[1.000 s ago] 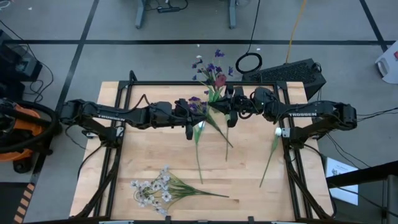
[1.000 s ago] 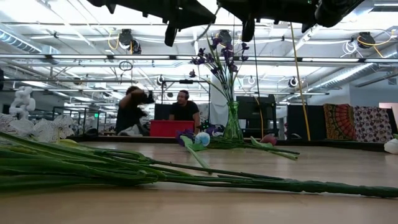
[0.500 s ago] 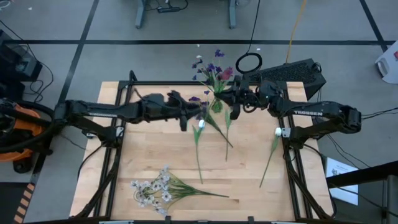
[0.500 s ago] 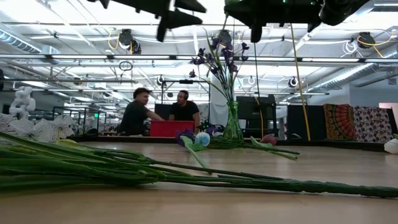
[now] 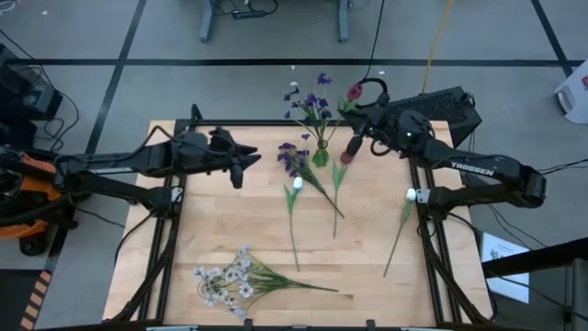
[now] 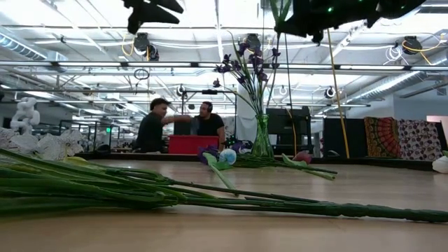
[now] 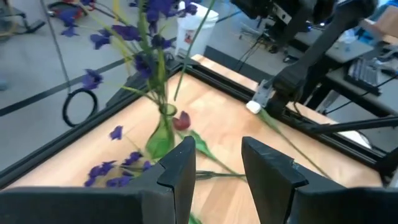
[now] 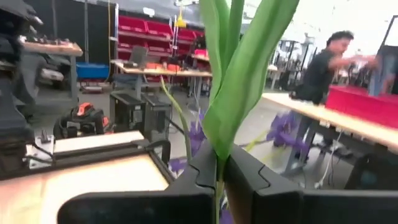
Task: Sort flowers into vase by color
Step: Put the left red tulip into the green flower vase
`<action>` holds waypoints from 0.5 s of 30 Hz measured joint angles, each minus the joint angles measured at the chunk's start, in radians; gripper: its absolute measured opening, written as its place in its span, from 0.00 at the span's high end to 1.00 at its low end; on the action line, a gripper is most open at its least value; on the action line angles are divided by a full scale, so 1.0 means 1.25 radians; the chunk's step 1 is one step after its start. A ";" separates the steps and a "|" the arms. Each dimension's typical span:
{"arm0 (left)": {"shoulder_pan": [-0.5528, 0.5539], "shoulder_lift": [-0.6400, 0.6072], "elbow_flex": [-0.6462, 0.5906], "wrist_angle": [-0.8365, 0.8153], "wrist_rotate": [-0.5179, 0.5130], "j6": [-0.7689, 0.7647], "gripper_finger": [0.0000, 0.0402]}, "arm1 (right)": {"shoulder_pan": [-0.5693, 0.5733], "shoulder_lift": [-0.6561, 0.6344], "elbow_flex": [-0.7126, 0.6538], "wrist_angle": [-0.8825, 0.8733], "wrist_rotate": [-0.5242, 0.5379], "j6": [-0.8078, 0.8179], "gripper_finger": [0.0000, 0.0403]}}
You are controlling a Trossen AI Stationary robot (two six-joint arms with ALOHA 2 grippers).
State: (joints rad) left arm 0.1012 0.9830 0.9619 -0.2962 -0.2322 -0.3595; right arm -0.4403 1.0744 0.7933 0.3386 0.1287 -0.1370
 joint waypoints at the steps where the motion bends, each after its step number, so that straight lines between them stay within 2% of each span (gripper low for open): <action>1: -0.001 -0.003 0.000 -0.010 -0.010 0.000 0.66 | -0.004 0.010 0.000 -0.002 -0.001 0.009 0.98; 15: -0.004 0.002 -0.017 -0.031 -0.031 -0.008 0.66 | -0.008 0.148 0.000 0.038 -0.023 0.037 0.98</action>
State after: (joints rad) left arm 0.0959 0.9852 0.9407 -0.3346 -0.2714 -0.3696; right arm -0.4507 1.2590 0.7933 0.3862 0.1001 -0.0906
